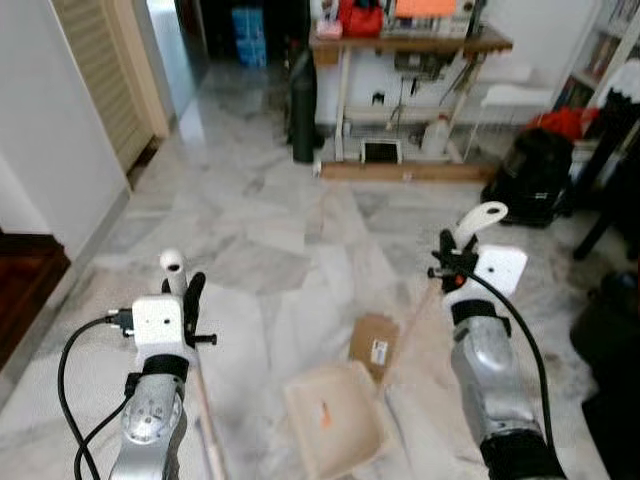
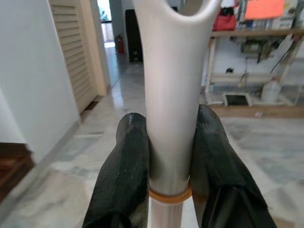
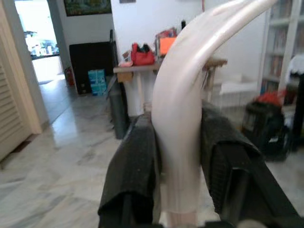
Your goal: Sweep floor
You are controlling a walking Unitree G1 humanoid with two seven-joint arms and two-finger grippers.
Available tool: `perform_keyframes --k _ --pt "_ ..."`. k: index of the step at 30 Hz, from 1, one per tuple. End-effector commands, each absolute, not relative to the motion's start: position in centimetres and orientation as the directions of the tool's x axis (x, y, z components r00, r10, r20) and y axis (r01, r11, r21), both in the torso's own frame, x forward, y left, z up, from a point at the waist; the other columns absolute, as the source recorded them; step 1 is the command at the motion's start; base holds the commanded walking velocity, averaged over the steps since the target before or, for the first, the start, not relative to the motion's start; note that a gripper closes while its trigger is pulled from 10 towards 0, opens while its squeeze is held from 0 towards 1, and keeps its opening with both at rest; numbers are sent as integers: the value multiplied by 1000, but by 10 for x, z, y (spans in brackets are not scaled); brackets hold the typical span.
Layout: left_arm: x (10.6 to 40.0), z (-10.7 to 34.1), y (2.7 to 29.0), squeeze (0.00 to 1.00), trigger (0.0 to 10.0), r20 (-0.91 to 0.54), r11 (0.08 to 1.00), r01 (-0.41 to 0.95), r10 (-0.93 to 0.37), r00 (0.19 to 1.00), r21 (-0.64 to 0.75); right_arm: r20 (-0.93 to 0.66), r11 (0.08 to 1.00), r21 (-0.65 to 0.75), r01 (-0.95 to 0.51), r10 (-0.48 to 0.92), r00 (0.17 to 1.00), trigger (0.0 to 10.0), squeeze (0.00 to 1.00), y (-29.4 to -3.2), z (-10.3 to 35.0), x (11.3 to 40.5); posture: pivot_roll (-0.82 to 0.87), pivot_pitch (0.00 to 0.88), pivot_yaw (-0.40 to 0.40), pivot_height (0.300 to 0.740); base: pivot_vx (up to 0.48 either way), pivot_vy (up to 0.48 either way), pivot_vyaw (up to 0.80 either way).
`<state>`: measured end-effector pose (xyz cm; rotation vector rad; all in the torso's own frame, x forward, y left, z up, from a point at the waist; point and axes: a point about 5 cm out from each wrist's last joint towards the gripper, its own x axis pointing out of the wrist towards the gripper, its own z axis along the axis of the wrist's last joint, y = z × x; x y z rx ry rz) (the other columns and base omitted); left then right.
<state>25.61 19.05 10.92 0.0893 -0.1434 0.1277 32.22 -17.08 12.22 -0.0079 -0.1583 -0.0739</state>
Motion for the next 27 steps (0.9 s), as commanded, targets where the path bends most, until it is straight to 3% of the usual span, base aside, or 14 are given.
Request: perform_keyframes --k 1,27 --pt "258 121 194 0 10000 199 986 -143 124 972 86 221 998 11 60 -61 973 10000 0 -165 137 325 -30 0 -42 740 368 0 0" --pt "260 121 192 0 10000 207 988 -129 108 972 90 242 999 10 43 -44 969 10000 0 -161 140 326 -29 0 -36 740 358 0 -66"
